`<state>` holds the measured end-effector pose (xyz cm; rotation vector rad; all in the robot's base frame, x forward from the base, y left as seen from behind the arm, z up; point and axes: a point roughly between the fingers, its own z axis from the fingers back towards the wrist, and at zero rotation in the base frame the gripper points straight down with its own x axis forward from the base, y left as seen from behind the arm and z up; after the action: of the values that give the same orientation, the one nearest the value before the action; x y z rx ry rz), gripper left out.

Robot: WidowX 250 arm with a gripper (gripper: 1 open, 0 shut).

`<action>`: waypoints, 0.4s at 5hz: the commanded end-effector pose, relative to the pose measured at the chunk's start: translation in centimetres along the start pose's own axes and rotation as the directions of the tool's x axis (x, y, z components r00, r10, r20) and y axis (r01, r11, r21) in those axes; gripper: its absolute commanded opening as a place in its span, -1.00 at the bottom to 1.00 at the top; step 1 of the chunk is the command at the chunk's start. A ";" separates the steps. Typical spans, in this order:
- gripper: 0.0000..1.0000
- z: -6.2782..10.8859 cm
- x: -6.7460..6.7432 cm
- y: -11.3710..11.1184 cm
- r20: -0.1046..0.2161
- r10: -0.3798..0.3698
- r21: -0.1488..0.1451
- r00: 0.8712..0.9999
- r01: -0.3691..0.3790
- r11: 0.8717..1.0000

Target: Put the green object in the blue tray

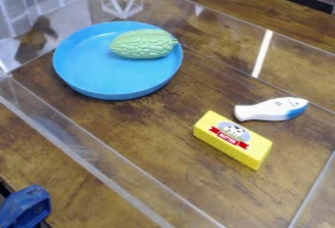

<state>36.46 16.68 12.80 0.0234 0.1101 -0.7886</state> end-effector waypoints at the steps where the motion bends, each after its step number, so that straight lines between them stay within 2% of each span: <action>1: 1.00 2.1 -0.9 2.2 0.021 0.009 0.063 1.000 -0.010 0.998; 2: 1.00 2.1 -1.4 3.6 0.015 -0.005 0.063 1.000 0.004 0.998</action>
<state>38.28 19.31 11.87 0.0126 0.1245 -0.8087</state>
